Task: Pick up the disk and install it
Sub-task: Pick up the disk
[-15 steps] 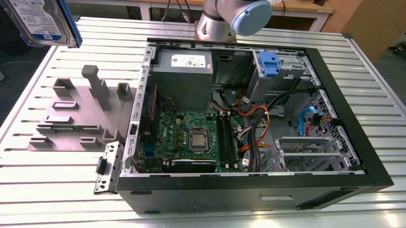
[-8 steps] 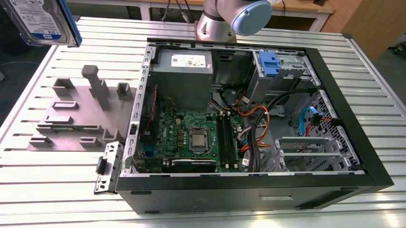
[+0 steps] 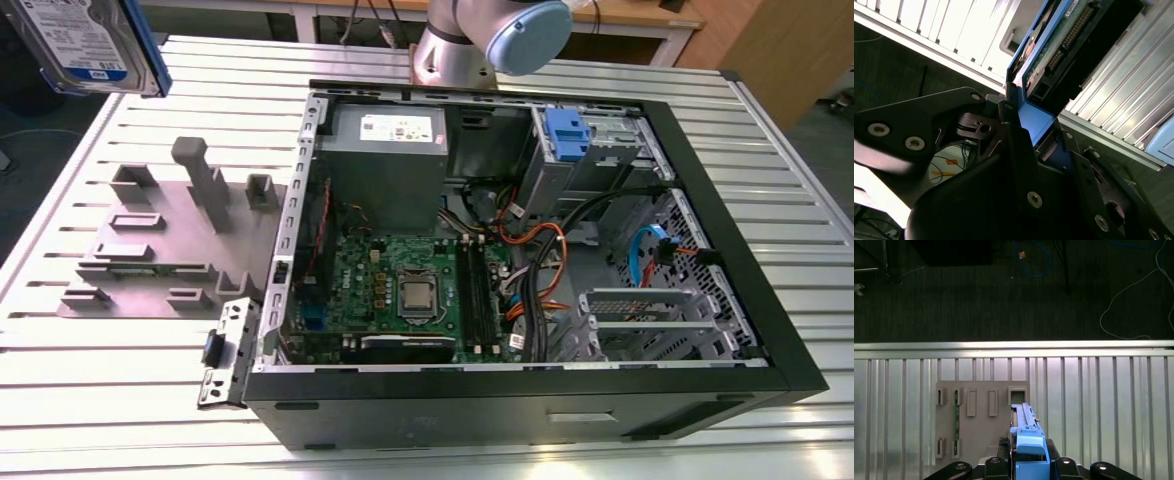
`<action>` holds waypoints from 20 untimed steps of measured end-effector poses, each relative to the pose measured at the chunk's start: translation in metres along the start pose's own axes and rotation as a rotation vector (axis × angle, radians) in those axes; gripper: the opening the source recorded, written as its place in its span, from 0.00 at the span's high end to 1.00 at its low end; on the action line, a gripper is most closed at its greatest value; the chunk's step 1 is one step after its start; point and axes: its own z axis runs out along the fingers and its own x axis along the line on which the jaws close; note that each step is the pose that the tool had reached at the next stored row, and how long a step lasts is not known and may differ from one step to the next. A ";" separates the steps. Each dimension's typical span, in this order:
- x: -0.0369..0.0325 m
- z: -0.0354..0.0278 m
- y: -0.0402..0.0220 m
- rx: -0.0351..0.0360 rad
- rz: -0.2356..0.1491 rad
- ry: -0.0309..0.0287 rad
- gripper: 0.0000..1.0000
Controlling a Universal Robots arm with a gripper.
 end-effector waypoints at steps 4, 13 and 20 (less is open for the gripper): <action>0.0000 -0.0001 0.0000 0.0000 0.000 -0.0001 0.64; 0.0000 -0.0023 0.0001 -0.0001 0.000 -0.0002 0.64; -0.0001 -0.0042 0.0001 0.0000 0.000 -0.0002 0.64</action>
